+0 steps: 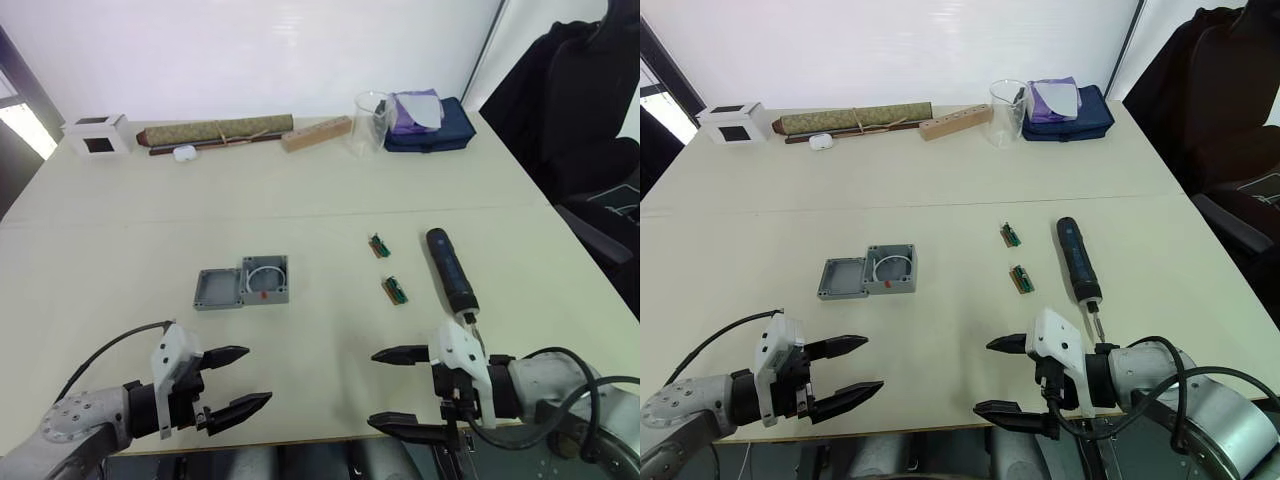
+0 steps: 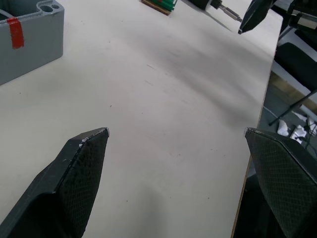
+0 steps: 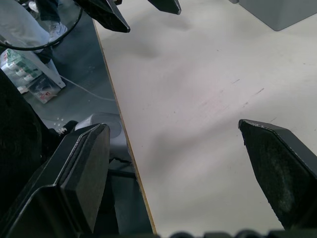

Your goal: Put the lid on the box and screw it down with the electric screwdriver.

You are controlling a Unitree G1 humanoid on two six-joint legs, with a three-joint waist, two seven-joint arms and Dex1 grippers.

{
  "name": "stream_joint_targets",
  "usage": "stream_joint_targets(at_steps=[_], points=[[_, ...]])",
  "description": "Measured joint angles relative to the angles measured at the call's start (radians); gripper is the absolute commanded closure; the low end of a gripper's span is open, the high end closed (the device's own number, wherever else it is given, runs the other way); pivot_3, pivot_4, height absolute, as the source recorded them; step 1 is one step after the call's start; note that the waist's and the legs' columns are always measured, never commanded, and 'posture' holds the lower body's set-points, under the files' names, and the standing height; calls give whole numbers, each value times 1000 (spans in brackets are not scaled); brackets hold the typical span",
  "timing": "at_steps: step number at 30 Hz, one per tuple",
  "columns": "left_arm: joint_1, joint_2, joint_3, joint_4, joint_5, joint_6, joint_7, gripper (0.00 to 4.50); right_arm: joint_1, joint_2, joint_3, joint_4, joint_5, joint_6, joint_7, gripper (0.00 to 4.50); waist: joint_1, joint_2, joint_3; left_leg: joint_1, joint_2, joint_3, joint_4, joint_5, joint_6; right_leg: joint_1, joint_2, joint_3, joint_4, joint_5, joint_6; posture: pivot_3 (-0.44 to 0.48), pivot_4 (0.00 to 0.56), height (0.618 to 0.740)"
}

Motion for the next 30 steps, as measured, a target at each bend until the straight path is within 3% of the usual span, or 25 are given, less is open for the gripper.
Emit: stream_joint_targets(at_steps=[21,23,24,27,30], points=[[-94,-1,21,-12,-106,107,96,0,21,8,-24,-42,45,42,-90,50,4,0,0,1,0,-1,1,0,0,2,0,-1,1,1,1,0,150,740],[-139,57,60,-14,-138,155,113,0,2,10,-73,-49,135,118,-163,50,10,-1,0,1,0,-2,2,0,0,2,1,-1,2,1,1,0,150,740],[-178,133,77,-12,-158,205,113,0,-9,6,-97,-50,200,151,-197,50,15,-1,0,1,0,-3,3,0,0,2,2,-1,3,1,1,0,150,740],[-396,302,153,44,-262,330,108,0,-81,13,-149,-53,374,190,-285,50,22,-1,1,2,0,-3,4,0,0,2,1,-2,4,0,1,0,150,740],[-626,417,92,97,-282,358,41,0,-255,71,-116,-30,402,189,-352,50,12,-1,1,2,-1,-2,4,0,0,2,1,-1,3,1,1,0,150,740]])
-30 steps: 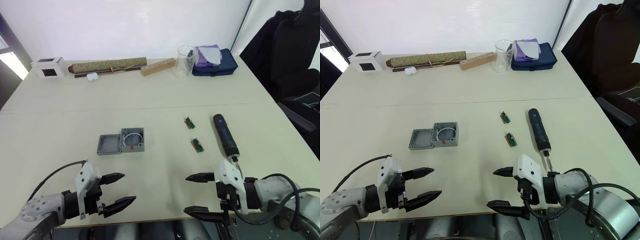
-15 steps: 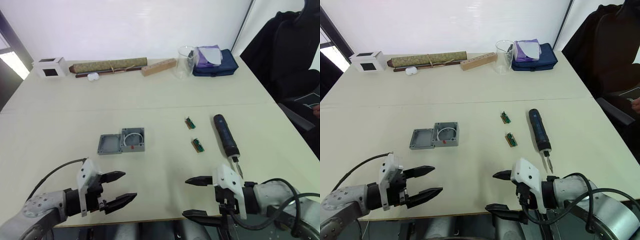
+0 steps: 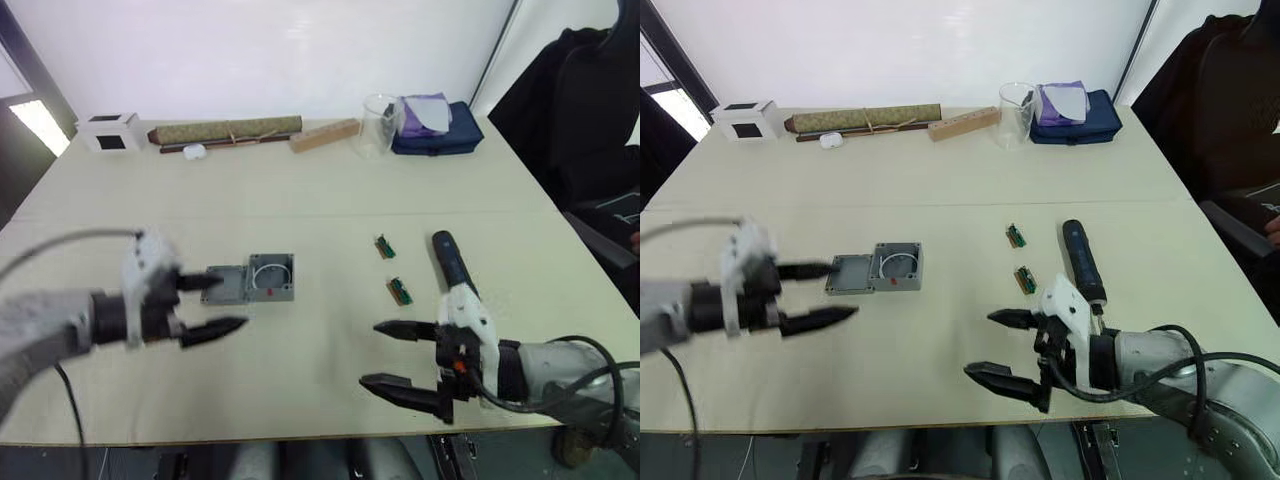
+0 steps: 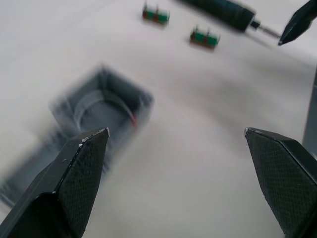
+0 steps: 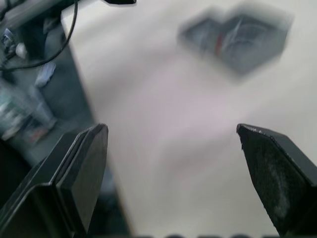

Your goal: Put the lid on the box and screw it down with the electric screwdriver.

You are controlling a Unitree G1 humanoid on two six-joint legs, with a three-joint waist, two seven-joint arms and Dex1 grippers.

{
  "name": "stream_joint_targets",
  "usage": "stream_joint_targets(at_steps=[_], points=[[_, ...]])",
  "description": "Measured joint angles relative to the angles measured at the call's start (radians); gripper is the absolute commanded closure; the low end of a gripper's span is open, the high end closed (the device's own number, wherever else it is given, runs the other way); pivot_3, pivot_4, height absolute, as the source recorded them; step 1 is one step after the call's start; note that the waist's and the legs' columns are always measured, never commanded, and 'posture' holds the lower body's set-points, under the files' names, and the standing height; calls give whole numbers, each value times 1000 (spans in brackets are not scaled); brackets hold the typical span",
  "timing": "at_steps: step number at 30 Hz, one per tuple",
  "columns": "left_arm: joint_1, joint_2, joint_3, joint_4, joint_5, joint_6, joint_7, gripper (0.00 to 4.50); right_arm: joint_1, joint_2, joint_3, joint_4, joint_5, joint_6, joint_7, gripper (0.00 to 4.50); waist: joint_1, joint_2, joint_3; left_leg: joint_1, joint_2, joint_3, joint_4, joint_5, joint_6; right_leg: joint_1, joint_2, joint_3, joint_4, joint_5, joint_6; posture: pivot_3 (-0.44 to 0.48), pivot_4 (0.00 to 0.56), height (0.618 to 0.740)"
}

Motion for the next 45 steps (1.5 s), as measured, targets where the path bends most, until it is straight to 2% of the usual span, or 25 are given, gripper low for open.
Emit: stream_joint_targets(at_steps=[2,4,6,11,16,21,24,33,45], points=[[-168,58,-142,17,86,-19,-74,0,-102,17,44,13,-21,3,-37,50,0,1,0,0,-1,1,-2,0,0,0,0,1,-1,0,0,0,150,740],[-279,61,-267,49,182,-52,-132,0,-166,26,106,10,-58,19,-61,50,3,1,0,-1,0,0,-4,0,0,-2,0,1,-2,1,1,0,150,740],[-388,46,-439,102,309,-90,-214,0,-202,41,176,6,-114,31,-85,50,6,1,0,-4,0,-1,-5,0,0,-4,1,0,-1,2,4,0,150,740],[-521,-58,-697,246,553,-201,-369,0,-204,86,299,-25,-236,43,-158,50,7,1,0,-16,0,0,0,0,0,-16,1,0,3,2,4,0,150,740],[-589,-170,-836,418,738,-300,-438,0,-89,109,392,-70,-351,38,-210,50,9,1,0,-19,-1,-1,7,0,1,-19,1,0,11,2,5,0,150,740],[-628,-252,-872,547,847,-357,-485,0,12,110,422,-103,-447,6,-220,50,3,1,0,-18,0,-1,13,0,1,-18,1,1,13,1,3,0,150,740],[-630,-273,-875,550,887,-374,-505,705,25,116,409,-129,-465,-2,-222,0,3,1,0,-18,0,-1,13,0,1,-17,1,1,14,2,5,0,150,740],[-630,-315,-875,551,955,-374,-541,4476,38,126,368,-163,-465,10,-226,0,5,1,0,-18,0,-2,13,0,1,-17,2,0,16,2,5,0,150,740],[-649,-357,-864,582,982,-393,-581,4476,43,122,365,-163,-505,16,-194,0,8,1,0,-18,-1,-2,14,0,1,-17,1,0,16,2,5,0,150,740]])
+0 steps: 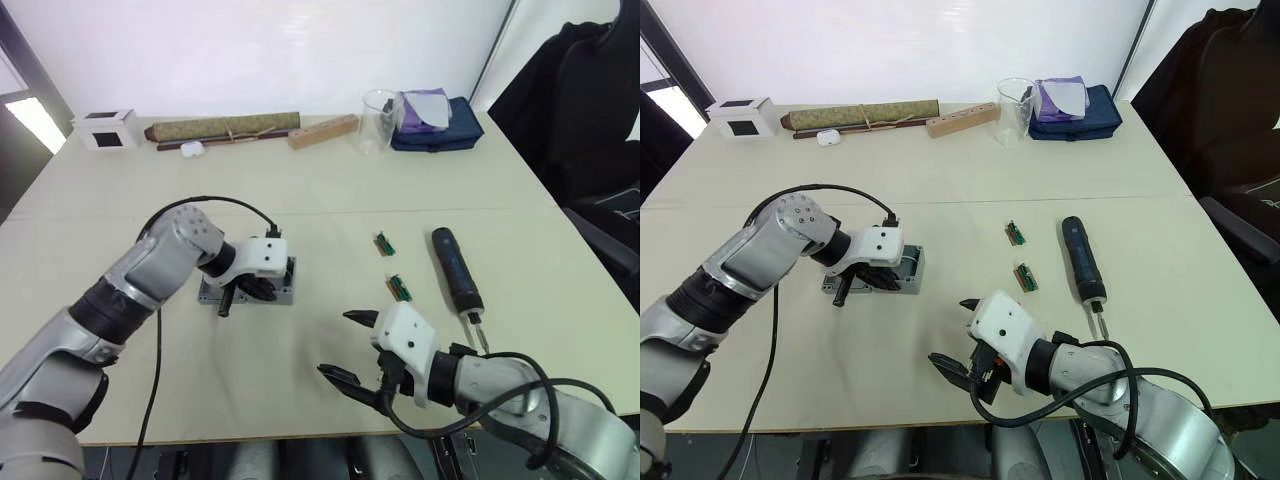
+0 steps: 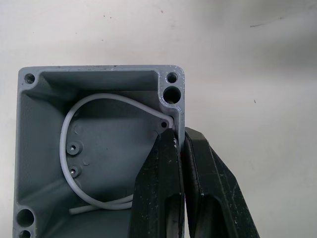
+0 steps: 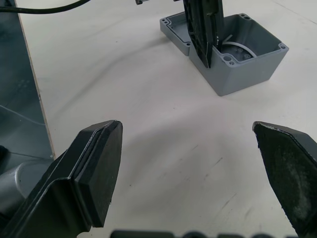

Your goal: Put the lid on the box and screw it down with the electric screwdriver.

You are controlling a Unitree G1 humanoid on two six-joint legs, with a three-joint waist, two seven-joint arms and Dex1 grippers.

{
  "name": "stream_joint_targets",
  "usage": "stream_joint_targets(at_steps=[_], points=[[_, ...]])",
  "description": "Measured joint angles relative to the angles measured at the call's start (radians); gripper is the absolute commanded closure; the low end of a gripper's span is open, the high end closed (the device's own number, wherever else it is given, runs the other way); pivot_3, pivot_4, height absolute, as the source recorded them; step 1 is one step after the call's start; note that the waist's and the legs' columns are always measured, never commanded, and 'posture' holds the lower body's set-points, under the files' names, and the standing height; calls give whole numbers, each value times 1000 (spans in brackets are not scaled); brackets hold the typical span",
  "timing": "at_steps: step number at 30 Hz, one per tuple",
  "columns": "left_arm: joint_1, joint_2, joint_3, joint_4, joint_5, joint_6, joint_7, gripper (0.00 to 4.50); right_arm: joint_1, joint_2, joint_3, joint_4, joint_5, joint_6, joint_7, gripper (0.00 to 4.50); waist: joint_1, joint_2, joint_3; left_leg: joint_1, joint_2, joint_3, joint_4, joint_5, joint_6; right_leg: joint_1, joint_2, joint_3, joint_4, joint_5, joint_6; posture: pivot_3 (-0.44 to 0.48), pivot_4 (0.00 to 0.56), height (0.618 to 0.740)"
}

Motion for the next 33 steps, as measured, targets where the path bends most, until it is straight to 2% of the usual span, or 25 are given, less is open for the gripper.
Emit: stream_joint_targets(at_steps=[5,6,10,17,20,23,24,25,28,33], points=[[-28,-57,35,35,-83,-136,-108,4476,1,-18,-70,-1,41,13,39,0,0,0,0,0,0,0,1,0,0,0,-1,0,0,0,0,0,150,740],[-36,-59,34,44,-82,-191,-139,4476,-35,-32,-90,3,61,26,58,0,-4,0,0,0,0,1,1,0,0,0,-1,0,0,0,0,0,150,740],[-55,-81,21,100,-42,-324,-180,4476,-91,-45,-141,26,88,54,81,0,-3,0,0,1,1,0,0,0,0,0,1,0,2,0,0,0,150,740],[-72,-164,-15,271,34,-473,-180,4476,-98,-45,-145,24,101,94,69,0,-1,0,0,0,1,-1,1,0,0,0,2,0,1,0,0,0,150,740],[-91,-173,-14,308,53,-517,-181,3698,-98,-45,-143,17,99,97,63,0,-1,0,0,0,1,-1,1,0,0,0,2,0,2,0,0,0,150,740],[-96,-174,-13,330,63,-550,-186,2375,-96,-45,-137,16,97,101,59,0,-3,0,0,0,1,-1,1,0,0,0,2,0,2,0,0,0,150,740],[-96,-172,-13,328,60,-548,-190,2092,-96,-45,-137,16,97,101,59,0,-4,0,0,0,1,-1,1,0,0,0,2,0,2,0,0,0,150,740],[-97,-167,-13,320,52,-539,-194,2092,-97,-45,-137,16,97,102,59,0,-4,0,0,0,1,-1,1,0,0,0,2,0,2,0,0,0,150,740],[-128,-101,7,231,-55,-378,-198,2092,-118,-50,-138,16,103,107,73,0,-7,0,0,0,1,-1,1,0,0,0,2,0,2,0,0,0,150,740],[-190,11,200,129,-115,-102,-138,2092,-224,-46,-156,40,139,105,122,0,-11,1,0,2,2,-2,0,0,0,0,4,0,2,0,0,0,150,740]])
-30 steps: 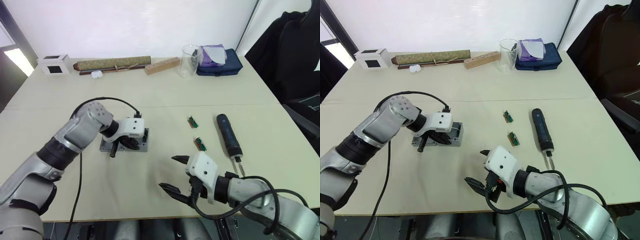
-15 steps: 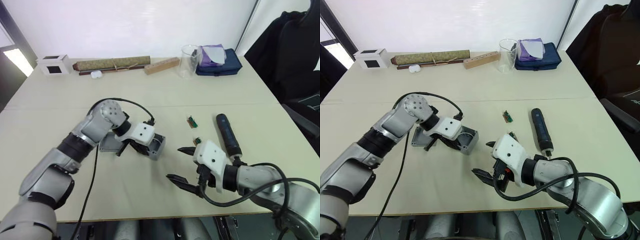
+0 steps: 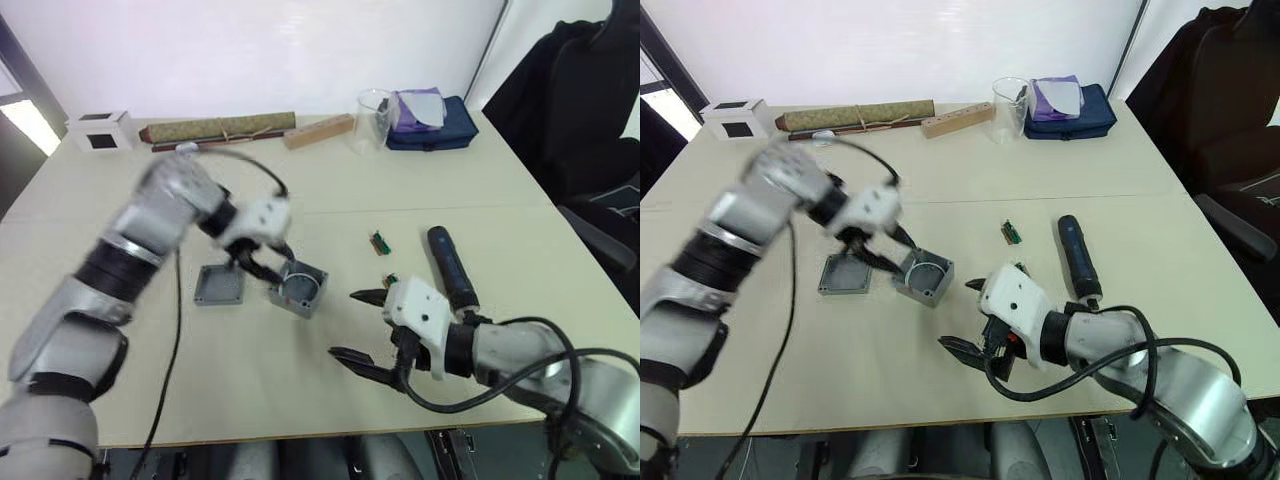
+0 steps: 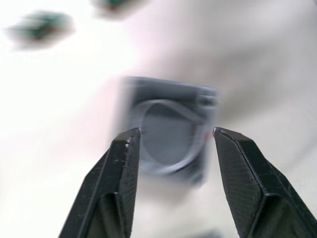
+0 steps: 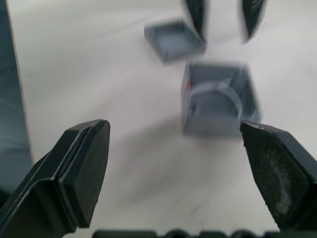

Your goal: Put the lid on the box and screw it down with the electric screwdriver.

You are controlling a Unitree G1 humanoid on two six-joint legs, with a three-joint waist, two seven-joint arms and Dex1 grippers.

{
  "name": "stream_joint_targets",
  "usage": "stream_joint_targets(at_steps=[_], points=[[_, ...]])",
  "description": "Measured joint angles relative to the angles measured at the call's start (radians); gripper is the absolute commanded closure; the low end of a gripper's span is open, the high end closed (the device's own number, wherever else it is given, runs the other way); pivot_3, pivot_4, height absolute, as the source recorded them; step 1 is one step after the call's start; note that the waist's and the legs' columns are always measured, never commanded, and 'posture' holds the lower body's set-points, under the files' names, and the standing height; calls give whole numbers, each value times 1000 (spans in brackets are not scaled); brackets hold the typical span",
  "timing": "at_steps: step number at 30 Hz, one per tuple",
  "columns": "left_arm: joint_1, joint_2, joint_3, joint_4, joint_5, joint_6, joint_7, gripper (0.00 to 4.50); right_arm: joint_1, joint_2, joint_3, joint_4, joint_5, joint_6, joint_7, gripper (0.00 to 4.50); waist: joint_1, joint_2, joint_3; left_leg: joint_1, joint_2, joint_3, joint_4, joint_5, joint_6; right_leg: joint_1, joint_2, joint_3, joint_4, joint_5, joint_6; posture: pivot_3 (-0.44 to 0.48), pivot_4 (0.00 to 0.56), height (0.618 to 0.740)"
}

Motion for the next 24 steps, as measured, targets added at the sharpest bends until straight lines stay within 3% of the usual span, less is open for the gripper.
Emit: stream_joint_targets(at_steps=[3,4,6,11,15,20,24], points=[[25,13,63,-28,24,234,160,2092,-63,-1,28,49,-23,-32,47,0,1,0,0,0,0,0,0,0,0,0,0,0,1,0,0,0,150,740],[29,15,81,-34,50,416,257,2092,-98,-3,63,77,-48,-60,80,0,0,-1,0,0,0,-1,0,0,0,0,1,0,1,0,0,0,150,740],[43,38,106,-48,64,627,346,2092,-134,-8,110,101,-88,-97,121,0,-7,-1,0,0,0,-1,0,0,0,0,1,0,1,0,1,0,150,740],[98,123,150,-168,29,1061,480,2092,-201,-8,241,176,-235,-203,197,0,-20,-1,0,-1,0,-1,0,0,0,-1,0,-1,2,0,1,0,150,740],[202,184,192,-205,-93,1180,521,2092,-207,25,314,212,-318,-280,227,0,-23,-1,0,1,0,-1,0,0,0,-2,0,0,7,-1,0,0,150,740],[276,185,216,-188,-276,1187,669,2092,-176,74,437,269,-467,-363,227,0,-11,-2,0,0,-1,-2,1,0,0,-3,-2,-2,9,-1,-1,0,150,740],[273,157,217,-134,-339,1187,791,2092,-144,76,471,285,-529,-371,228,0,-12,-2,0,1,-3,-1,1,0,0,-2,-5,-2,9,-1,0,0,150,740]])
